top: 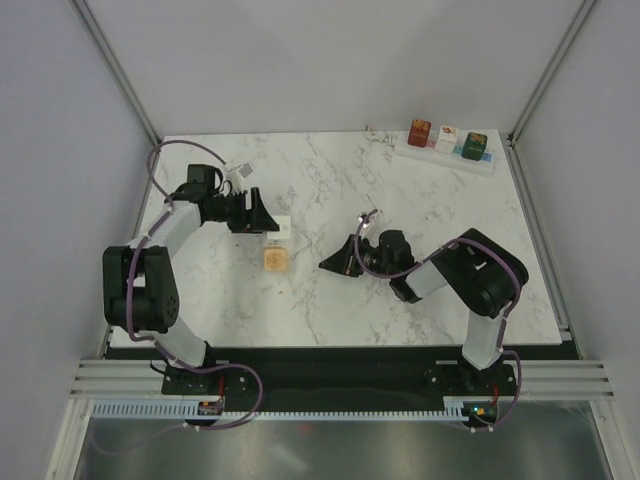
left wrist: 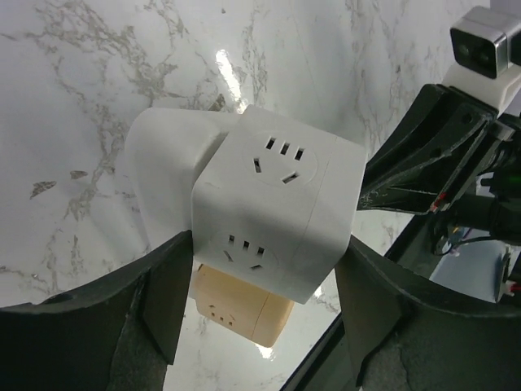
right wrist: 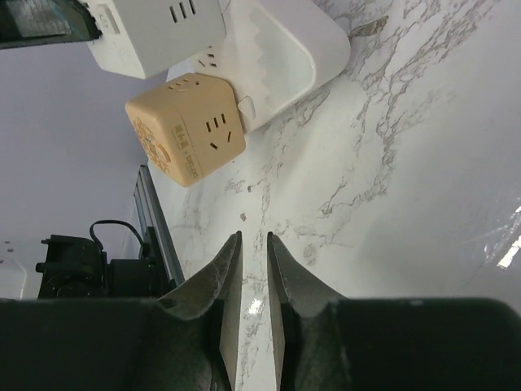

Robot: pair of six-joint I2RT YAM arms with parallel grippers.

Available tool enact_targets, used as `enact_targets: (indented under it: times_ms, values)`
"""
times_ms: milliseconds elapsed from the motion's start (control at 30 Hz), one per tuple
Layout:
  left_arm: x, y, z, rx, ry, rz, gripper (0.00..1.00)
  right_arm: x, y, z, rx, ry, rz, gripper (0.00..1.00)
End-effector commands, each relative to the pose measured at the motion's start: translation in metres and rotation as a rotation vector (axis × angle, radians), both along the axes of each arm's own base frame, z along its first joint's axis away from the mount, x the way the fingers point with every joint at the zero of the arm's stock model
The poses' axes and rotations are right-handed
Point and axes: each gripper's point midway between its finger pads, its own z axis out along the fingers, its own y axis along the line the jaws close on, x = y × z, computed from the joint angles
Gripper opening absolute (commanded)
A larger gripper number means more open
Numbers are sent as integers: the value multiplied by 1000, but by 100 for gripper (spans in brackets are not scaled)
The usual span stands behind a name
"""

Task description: Pull the plug off the socket

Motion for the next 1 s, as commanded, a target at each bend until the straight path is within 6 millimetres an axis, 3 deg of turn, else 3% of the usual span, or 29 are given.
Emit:
enact_targets:
  times_ms: [0,33,67,133,233,367,467,667,700,767,833,900,967]
  values:
    - [5,24,-21,46,86,130,75,3,11,13,44,-49,43,26]
    - [7,29,-24,64,107,180,79,3,12,13,44,-48,46,26]
    - [15,47,-30,102,113,257,80,2,13,13,45,-46,48,27]
    - [17,55,-32,97,148,308,81,2,15,12,45,-44,53,27]
    - [19,63,-33,128,150,354,92,0,17,10,43,-44,64,29]
    - [21,76,-19,188,83,436,99,0,21,10,34,-51,76,37]
    - [22,79,9,186,-15,465,100,6,25,7,-1,-55,60,47]
    - [34,79,33,227,-104,484,99,56,36,2,-173,9,-99,55]
    - [35,68,32,233,-107,448,97,65,42,9,-177,10,-112,55]
    - [42,67,36,244,-116,441,94,83,55,15,-157,14,-125,56]
    - [47,68,32,283,-104,442,91,87,62,-2,-190,66,-108,56]
    - [50,67,29,308,-105,437,91,96,70,2,-187,65,-104,56]
    - [48,68,25,343,-111,453,91,97,71,-7,-194,72,-109,57]
